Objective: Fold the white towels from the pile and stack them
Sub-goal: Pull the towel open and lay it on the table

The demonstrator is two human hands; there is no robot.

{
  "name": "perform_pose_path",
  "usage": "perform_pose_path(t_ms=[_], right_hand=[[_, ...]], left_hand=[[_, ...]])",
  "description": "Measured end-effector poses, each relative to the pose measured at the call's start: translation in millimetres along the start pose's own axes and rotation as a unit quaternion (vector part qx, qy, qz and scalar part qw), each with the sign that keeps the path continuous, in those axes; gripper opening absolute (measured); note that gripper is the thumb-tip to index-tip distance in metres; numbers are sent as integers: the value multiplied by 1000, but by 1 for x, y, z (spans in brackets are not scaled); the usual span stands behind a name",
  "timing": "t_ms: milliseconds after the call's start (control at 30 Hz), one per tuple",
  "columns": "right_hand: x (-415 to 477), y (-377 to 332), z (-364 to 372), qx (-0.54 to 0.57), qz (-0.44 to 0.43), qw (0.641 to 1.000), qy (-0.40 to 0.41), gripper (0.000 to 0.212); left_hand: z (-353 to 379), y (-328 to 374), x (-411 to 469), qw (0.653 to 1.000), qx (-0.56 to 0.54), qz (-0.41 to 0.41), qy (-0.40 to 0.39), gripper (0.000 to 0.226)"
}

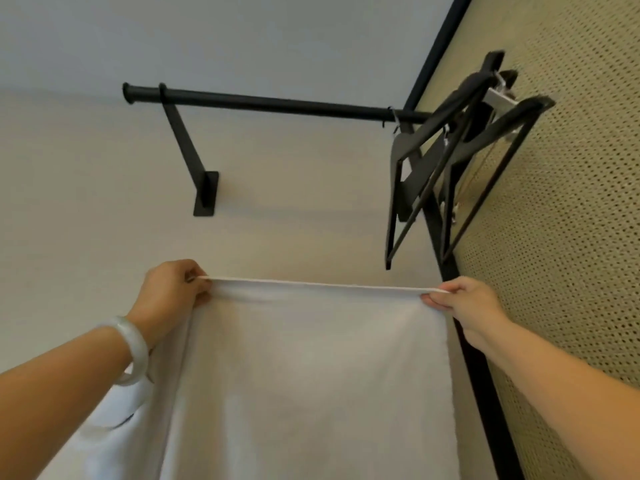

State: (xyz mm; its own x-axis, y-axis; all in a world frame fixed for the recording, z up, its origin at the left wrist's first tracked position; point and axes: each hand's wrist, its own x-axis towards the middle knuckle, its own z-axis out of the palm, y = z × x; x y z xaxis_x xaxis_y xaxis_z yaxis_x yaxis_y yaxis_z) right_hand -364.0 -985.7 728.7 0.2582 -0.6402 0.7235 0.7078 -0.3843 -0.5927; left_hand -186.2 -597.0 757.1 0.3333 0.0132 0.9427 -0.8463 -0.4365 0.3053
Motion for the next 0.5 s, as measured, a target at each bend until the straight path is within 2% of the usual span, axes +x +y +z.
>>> perform_pose_path(t_ms=[233, 367, 433, 500], right_hand=[[2, 11, 3, -17, 31, 999, -8, 18], [-2, 55, 0, -52, 108, 993, -19, 22], [-11, 87, -4, -98, 163, 981, -39, 33], [-18, 111, -5, -132, 189, 972, -49, 39]], left_hand=[[-3, -9, -11, 1000, -13, -18, -3, 18], [25, -38, -29, 988, -29, -110, -106, 14], [42, -56, -46, 975, -16, -157, -158, 14], [56, -70, -63, 965, -16, -188, -180, 12]])
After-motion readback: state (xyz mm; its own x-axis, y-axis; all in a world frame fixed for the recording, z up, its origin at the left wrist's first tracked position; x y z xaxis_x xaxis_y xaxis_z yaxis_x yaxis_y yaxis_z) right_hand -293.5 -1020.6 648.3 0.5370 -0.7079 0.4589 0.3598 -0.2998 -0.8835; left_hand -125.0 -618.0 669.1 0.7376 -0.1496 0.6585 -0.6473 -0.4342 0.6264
